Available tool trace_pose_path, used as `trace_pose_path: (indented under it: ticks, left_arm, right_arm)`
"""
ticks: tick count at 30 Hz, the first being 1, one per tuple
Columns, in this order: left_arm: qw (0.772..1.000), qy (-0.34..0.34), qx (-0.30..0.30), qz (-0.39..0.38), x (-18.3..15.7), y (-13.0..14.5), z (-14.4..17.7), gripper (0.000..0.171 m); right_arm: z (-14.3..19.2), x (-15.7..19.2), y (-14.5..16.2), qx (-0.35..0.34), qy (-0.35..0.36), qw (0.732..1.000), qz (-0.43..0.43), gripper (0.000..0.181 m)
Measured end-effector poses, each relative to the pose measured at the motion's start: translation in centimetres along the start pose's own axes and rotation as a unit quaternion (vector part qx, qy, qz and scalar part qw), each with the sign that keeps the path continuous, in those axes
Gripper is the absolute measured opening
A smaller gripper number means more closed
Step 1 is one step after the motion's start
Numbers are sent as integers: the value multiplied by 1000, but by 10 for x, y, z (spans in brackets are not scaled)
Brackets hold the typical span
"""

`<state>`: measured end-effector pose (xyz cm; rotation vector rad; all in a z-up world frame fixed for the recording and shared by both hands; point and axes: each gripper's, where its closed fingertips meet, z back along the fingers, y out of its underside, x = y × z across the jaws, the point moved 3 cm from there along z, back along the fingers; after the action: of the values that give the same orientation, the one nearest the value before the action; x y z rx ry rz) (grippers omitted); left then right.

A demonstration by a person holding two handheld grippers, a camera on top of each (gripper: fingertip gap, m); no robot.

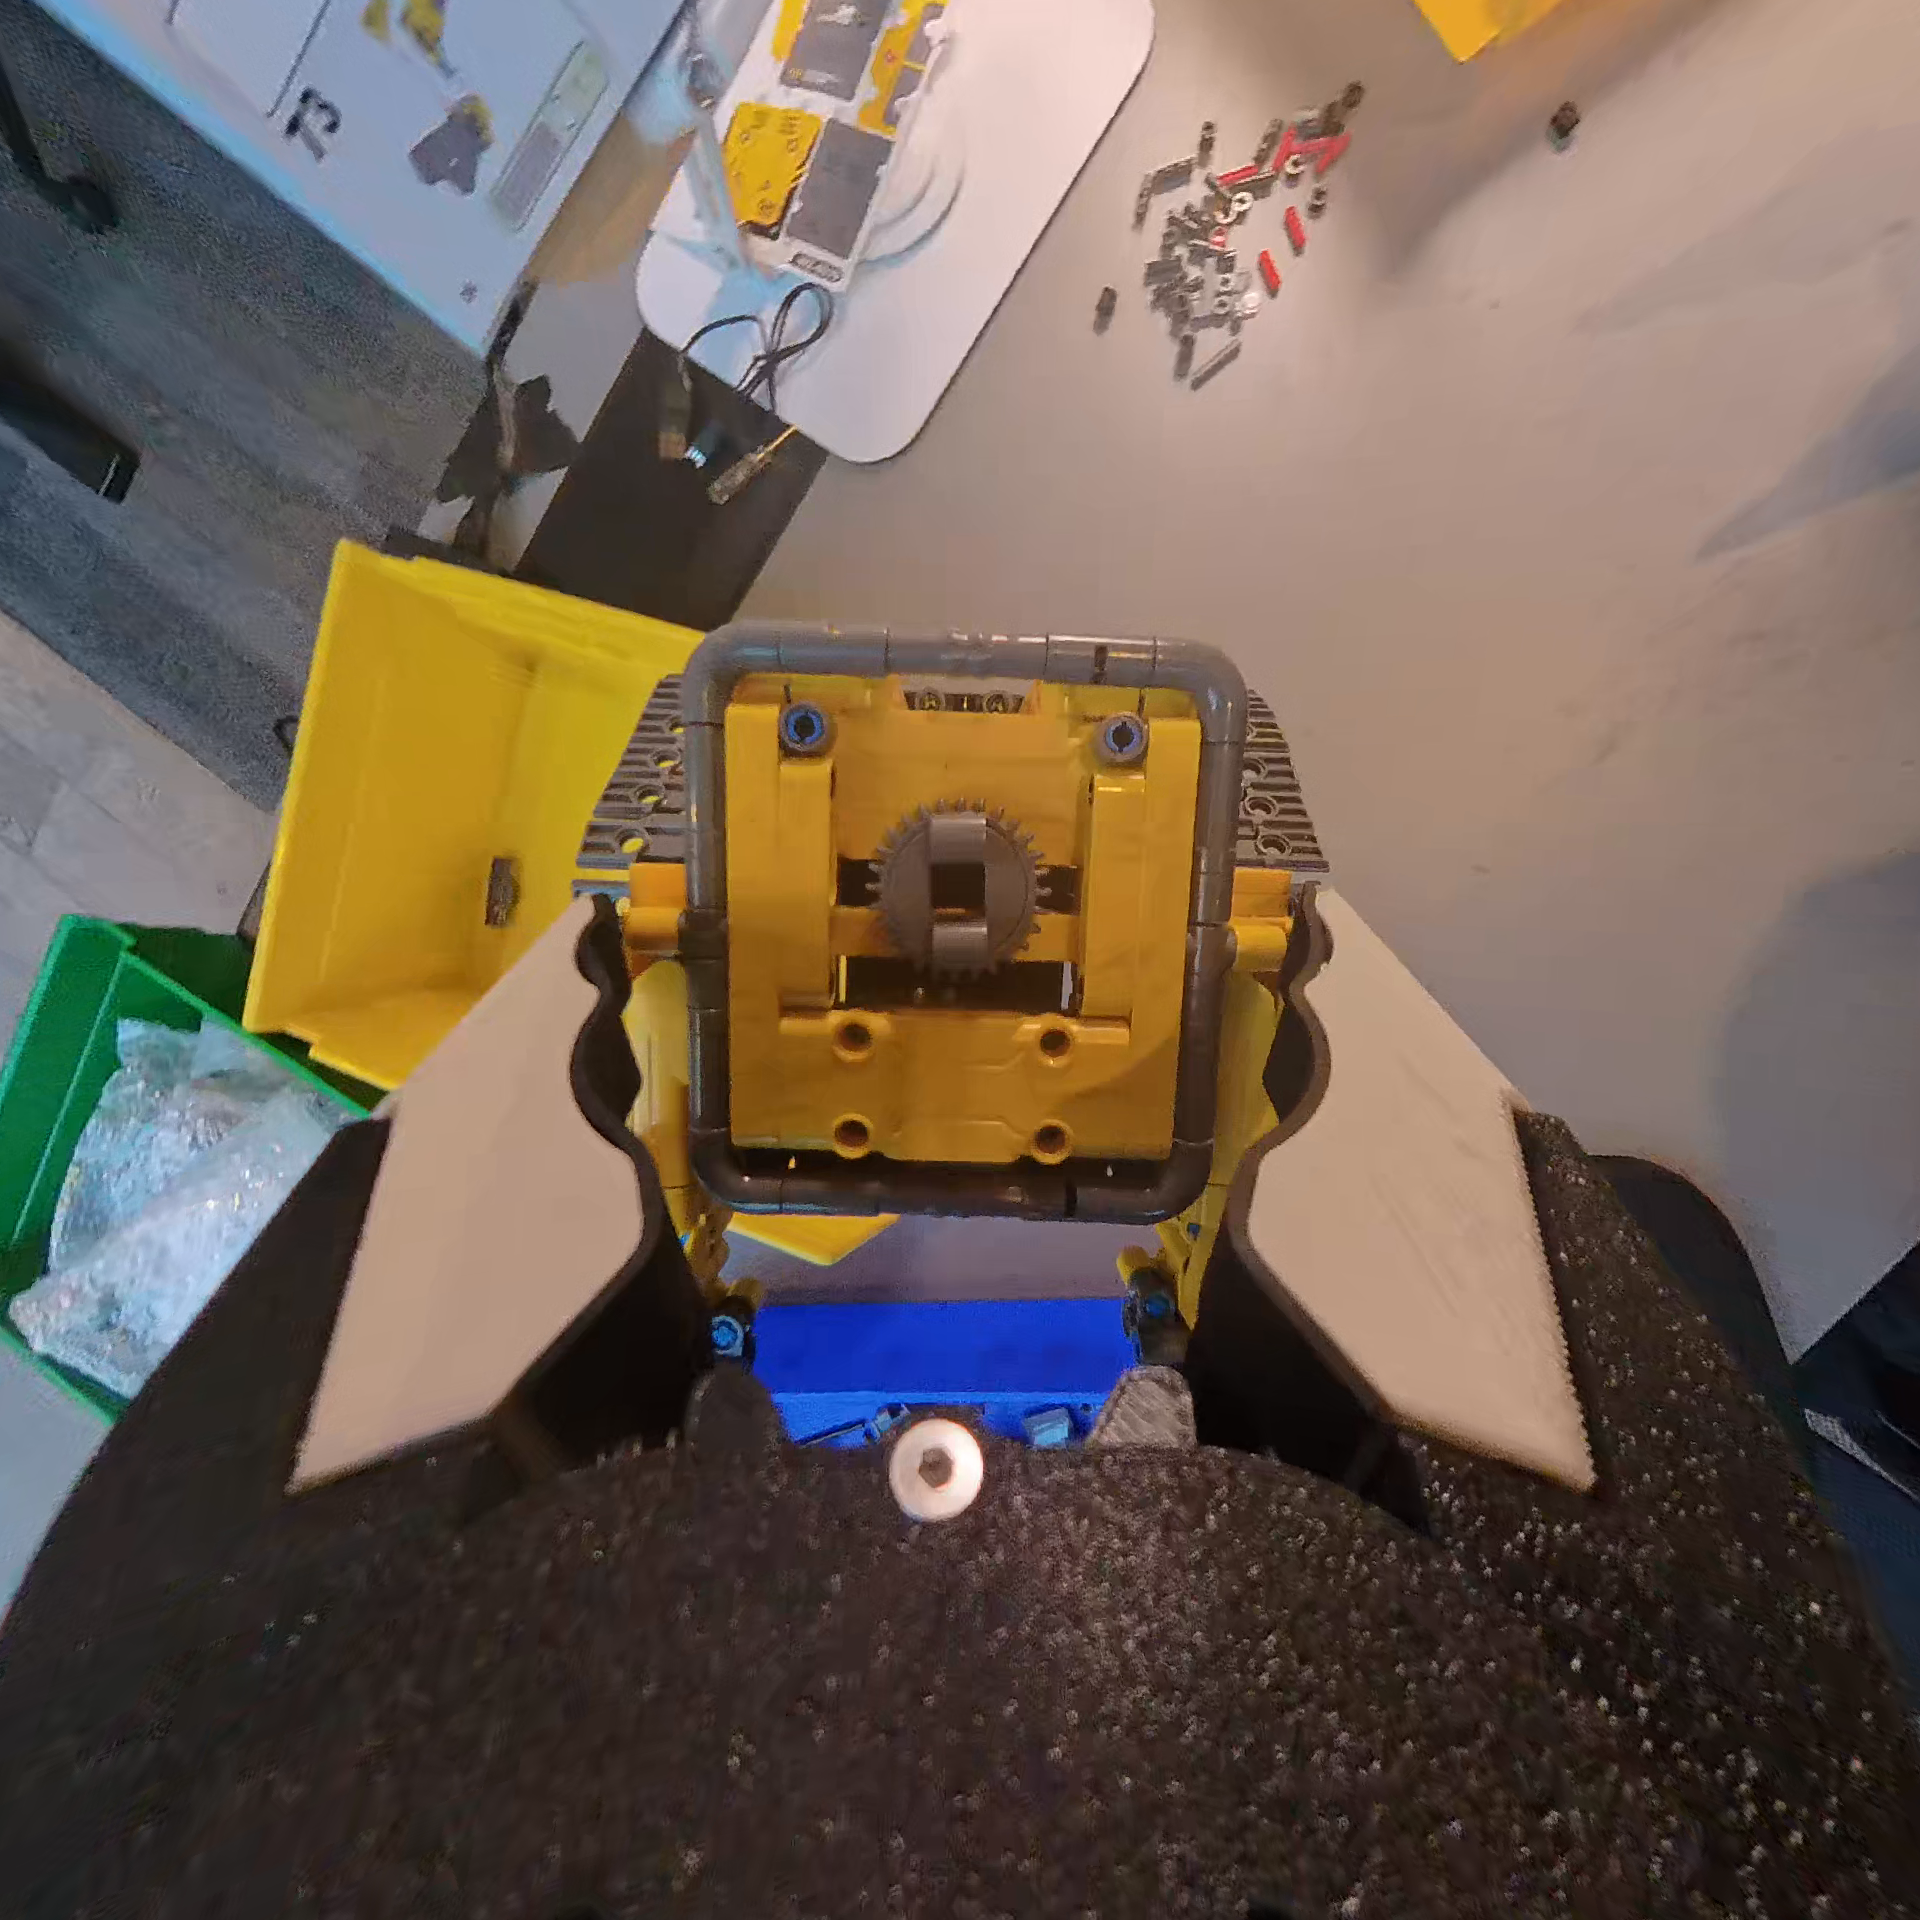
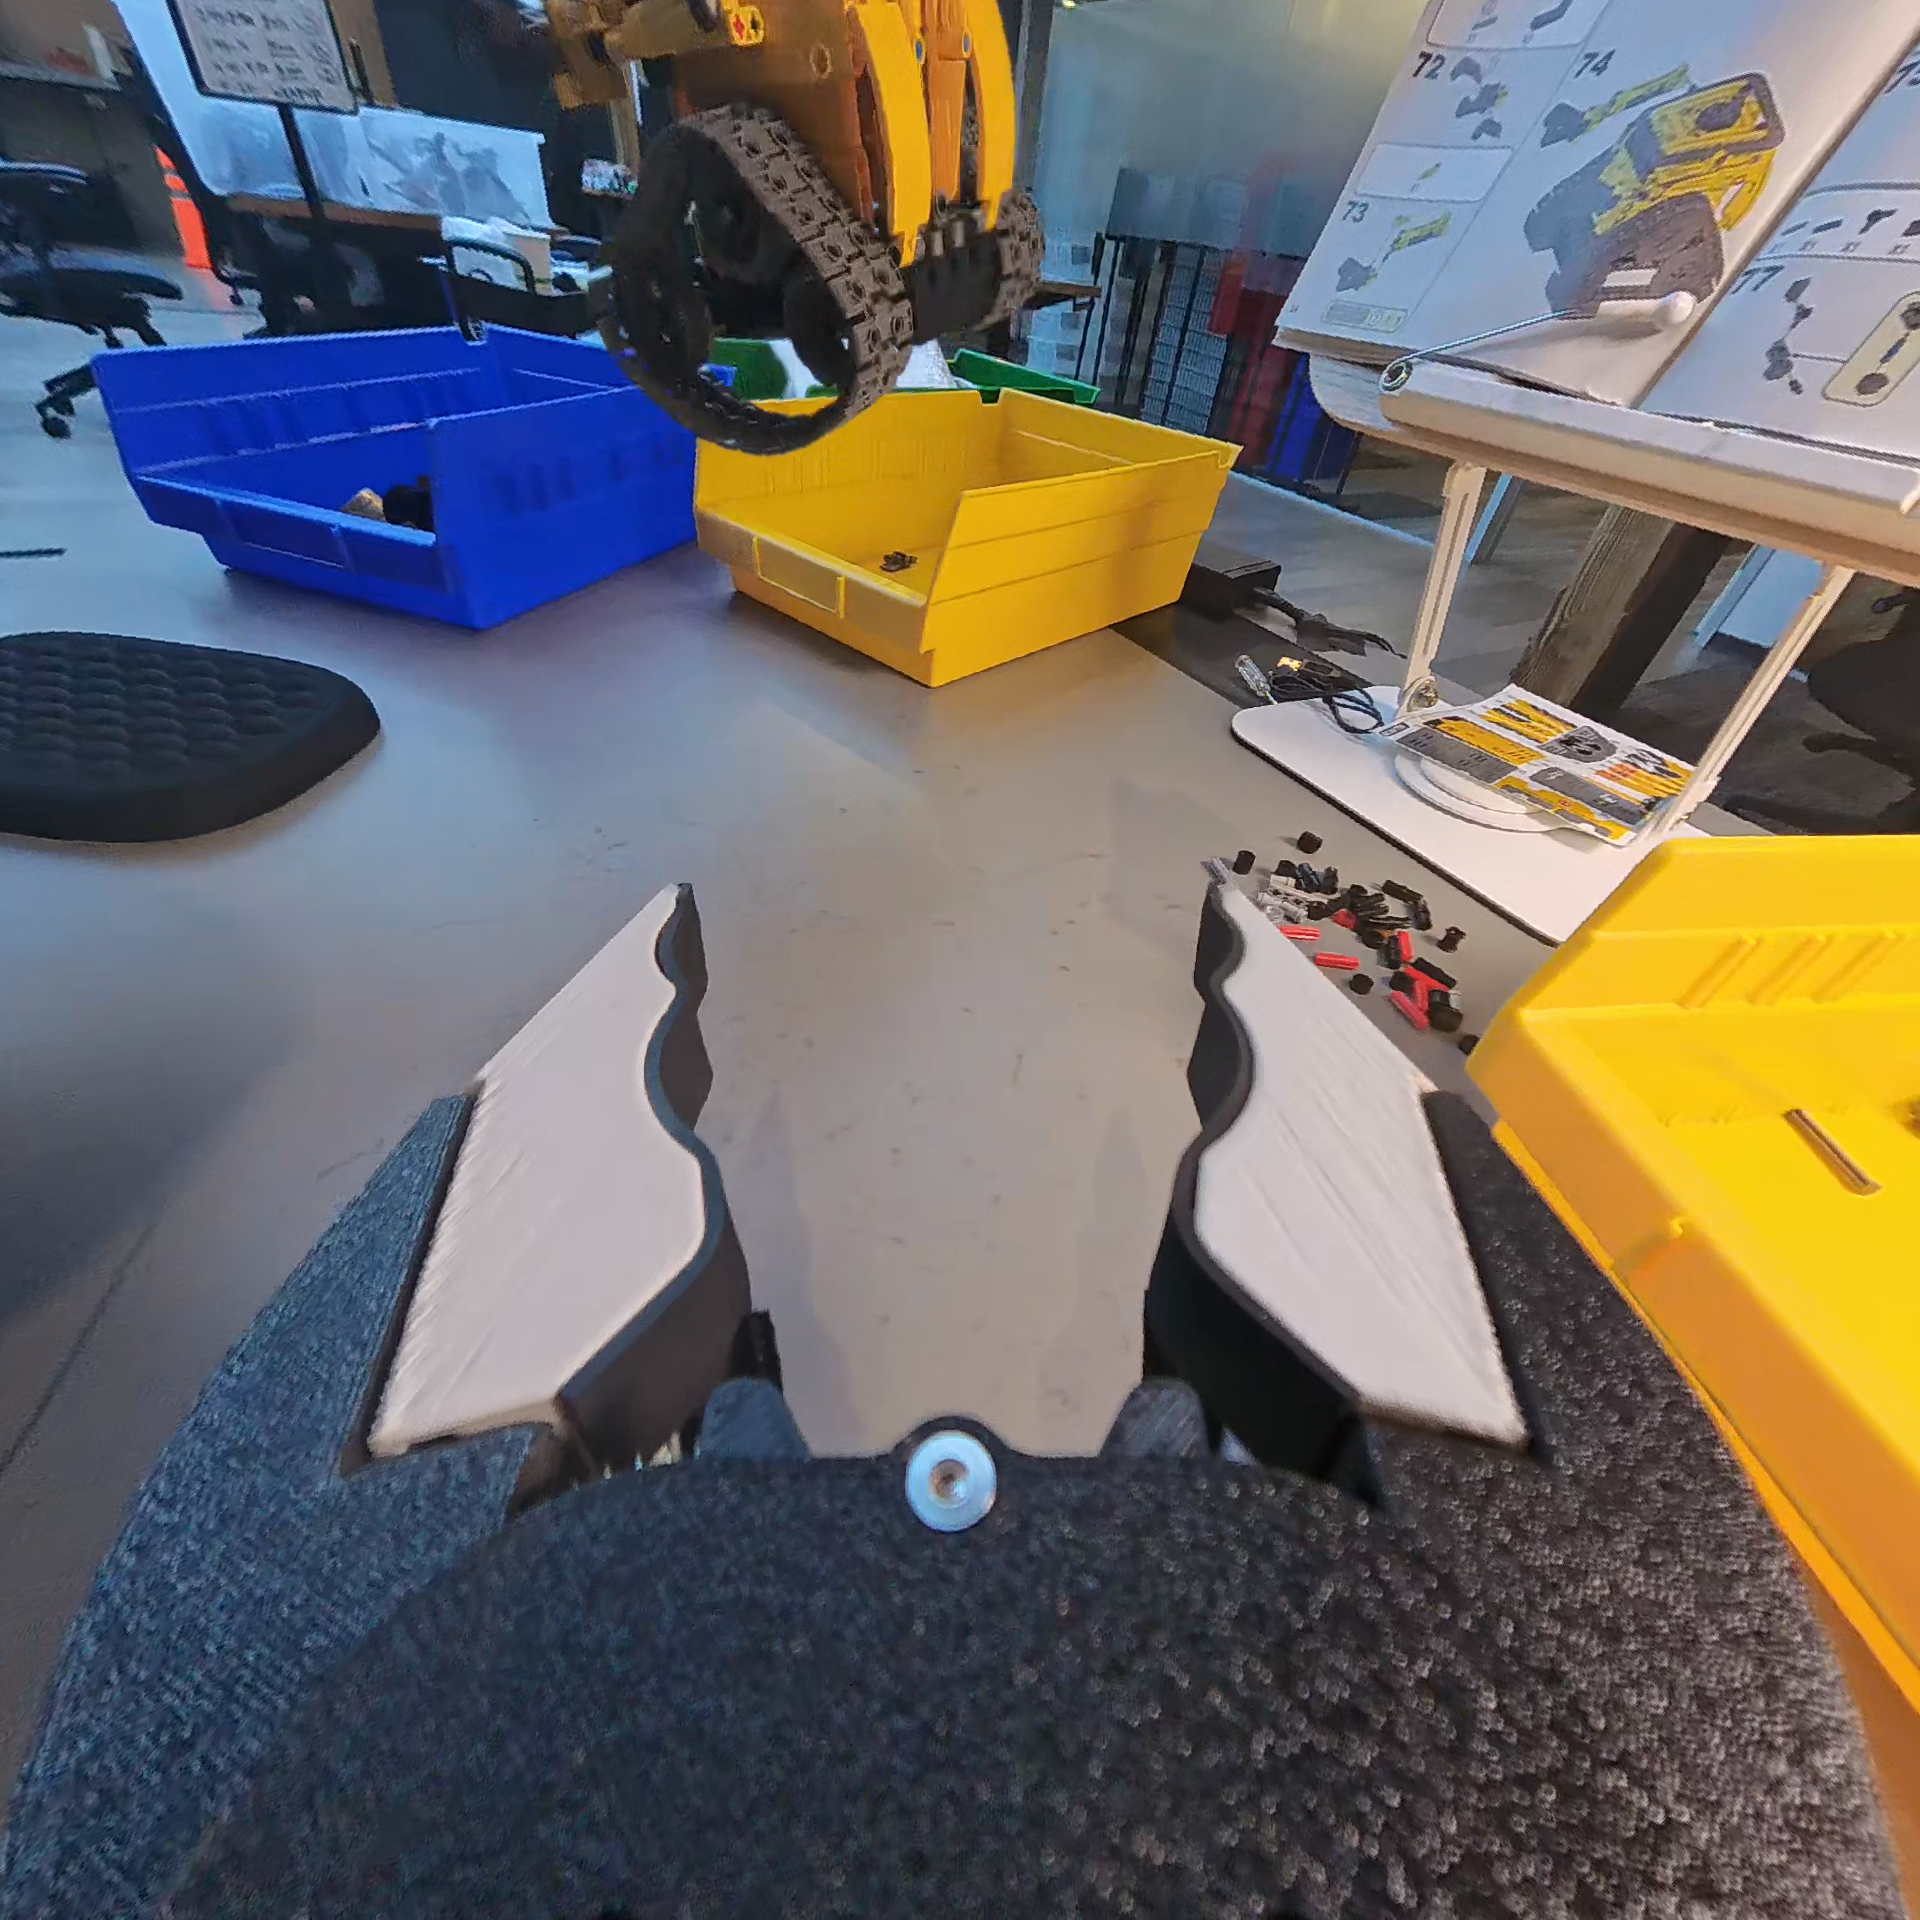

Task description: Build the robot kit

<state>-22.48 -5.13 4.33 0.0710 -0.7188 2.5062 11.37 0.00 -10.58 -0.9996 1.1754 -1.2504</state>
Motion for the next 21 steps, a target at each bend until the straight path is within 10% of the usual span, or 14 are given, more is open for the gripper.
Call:
trace_pose_path:
  ticks: [21]
  left_arm:
    - [992, 5, 32, 125, 104, 61, -105, 116]
  right_arm:
    - [-7, -4, 15, 19, -6, 1000, -24, 95]
